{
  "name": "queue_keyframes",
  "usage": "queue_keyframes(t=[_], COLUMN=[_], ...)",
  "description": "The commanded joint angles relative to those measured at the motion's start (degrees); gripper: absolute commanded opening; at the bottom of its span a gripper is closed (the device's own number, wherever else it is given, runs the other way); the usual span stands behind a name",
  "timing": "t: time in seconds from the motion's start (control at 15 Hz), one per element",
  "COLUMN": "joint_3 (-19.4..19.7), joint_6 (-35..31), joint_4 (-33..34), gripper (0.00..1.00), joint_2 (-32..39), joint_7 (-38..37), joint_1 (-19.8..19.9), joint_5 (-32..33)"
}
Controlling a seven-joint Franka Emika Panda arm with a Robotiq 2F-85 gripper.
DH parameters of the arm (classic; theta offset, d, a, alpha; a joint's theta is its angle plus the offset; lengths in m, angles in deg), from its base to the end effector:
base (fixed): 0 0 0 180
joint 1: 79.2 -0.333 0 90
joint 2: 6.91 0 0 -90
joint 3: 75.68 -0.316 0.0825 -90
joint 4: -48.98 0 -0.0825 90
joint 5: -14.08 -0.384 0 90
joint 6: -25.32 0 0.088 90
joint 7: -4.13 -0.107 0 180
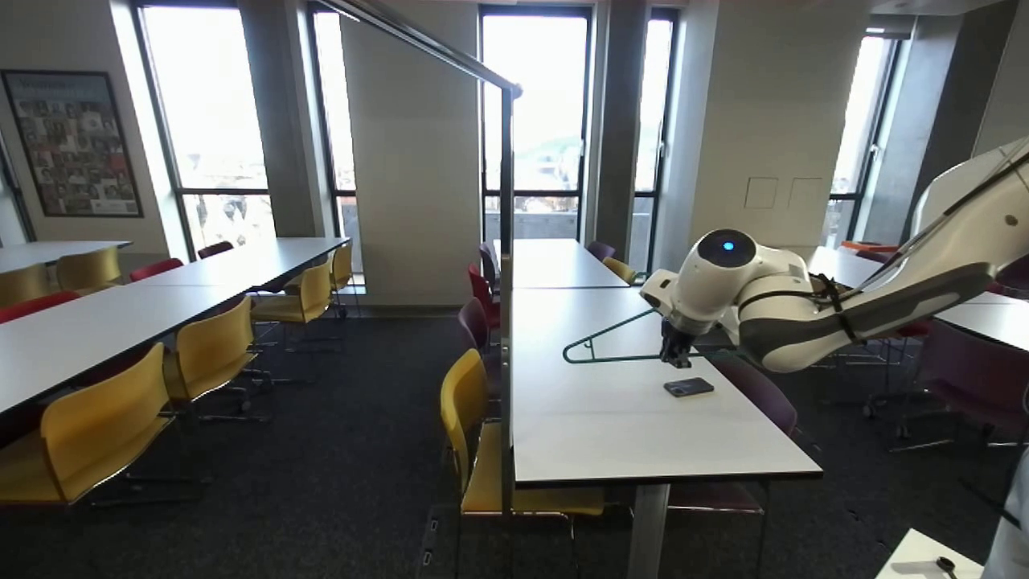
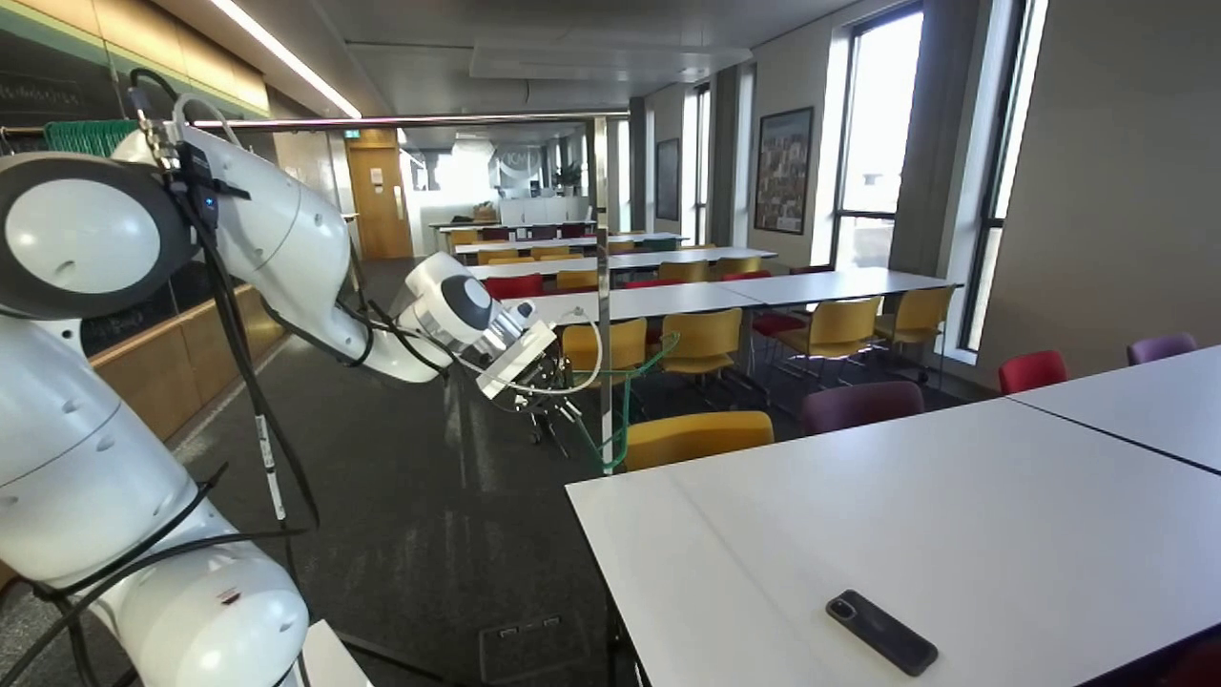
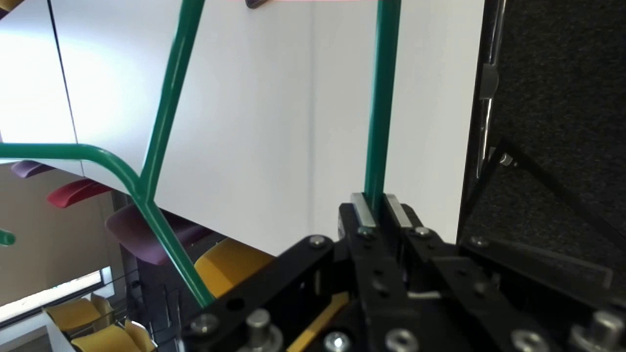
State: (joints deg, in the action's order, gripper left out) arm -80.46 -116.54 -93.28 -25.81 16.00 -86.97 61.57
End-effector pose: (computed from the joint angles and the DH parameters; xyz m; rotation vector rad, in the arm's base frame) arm 0.4471 0.1028 0.4414 2.1735 1.2081 0.3810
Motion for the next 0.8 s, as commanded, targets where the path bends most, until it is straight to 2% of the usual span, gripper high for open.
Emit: queue_keyframes(t=[0.0, 0.33, 0.73], joint_3=[-2.92, -7.91, -11.60], joint_6=[1.55, 4.09, 11.32], joint_4=[-1.20, 2.35, 8.33], gripper=[0.02, 0.02, 0.02], joint_2=[-5.38, -6.06, -5.98], joint_7=[-0.49, -4.39, -7.92], joint_1=[-0.38, -0.06, -1.06], joint_5=[1.46, 5.66, 11.41])
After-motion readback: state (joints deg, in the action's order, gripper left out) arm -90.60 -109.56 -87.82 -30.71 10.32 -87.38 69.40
